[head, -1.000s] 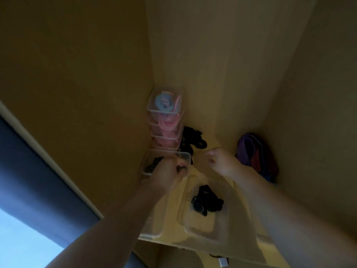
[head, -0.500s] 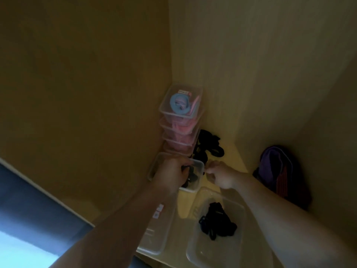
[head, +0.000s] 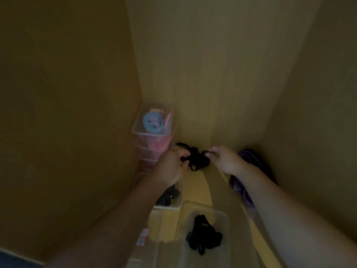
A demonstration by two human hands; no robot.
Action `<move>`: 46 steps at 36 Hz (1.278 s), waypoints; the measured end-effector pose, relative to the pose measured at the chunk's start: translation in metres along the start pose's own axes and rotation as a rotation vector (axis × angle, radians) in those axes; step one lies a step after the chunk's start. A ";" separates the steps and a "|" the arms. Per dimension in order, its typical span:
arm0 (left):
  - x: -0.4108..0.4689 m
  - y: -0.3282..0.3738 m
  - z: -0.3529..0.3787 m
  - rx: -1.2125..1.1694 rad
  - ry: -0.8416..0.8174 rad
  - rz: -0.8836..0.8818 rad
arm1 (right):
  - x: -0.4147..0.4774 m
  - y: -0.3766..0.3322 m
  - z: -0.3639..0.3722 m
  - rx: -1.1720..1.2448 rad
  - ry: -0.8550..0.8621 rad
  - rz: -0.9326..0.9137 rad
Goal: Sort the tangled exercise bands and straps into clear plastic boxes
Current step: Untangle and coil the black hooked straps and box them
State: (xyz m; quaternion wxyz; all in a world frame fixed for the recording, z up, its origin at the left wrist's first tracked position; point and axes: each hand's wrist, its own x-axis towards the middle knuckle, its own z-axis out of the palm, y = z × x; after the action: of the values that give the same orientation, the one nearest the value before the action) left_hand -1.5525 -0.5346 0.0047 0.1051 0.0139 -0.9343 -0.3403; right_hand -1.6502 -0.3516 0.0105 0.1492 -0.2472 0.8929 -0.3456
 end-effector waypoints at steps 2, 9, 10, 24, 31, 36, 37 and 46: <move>0.013 0.014 -0.008 -0.064 0.023 0.018 | -0.003 -0.019 -0.023 0.033 0.103 -0.051; 0.049 0.074 -0.050 -0.094 0.129 0.225 | -0.019 -0.083 -0.090 0.150 0.335 -0.242; 0.054 0.081 -0.056 -0.116 0.142 0.232 | -0.021 -0.090 -0.097 0.147 0.342 -0.256; 0.088 0.163 -0.137 -0.563 0.126 0.281 | -0.028 -0.139 -0.145 0.489 0.300 -0.383; 0.097 0.189 -0.163 -1.010 0.124 0.273 | -0.020 -0.149 -0.129 0.754 0.108 -0.340; 0.097 0.192 -0.176 -1.070 0.141 0.296 | -0.011 -0.144 -0.113 0.549 0.200 -0.275; 0.097 0.189 -0.180 -1.049 0.168 0.290 | -0.009 -0.141 -0.114 0.517 0.244 -0.258; 0.105 0.169 -0.208 -1.185 0.378 0.184 | 0.001 -0.109 -0.125 0.271 0.261 -0.150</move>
State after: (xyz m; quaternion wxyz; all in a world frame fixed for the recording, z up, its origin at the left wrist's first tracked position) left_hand -1.6046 -0.5469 0.2876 0.2873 -0.0672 -0.5498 -0.7815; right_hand -1.6692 -0.3538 0.1754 0.0380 -0.2439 0.8290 -0.5018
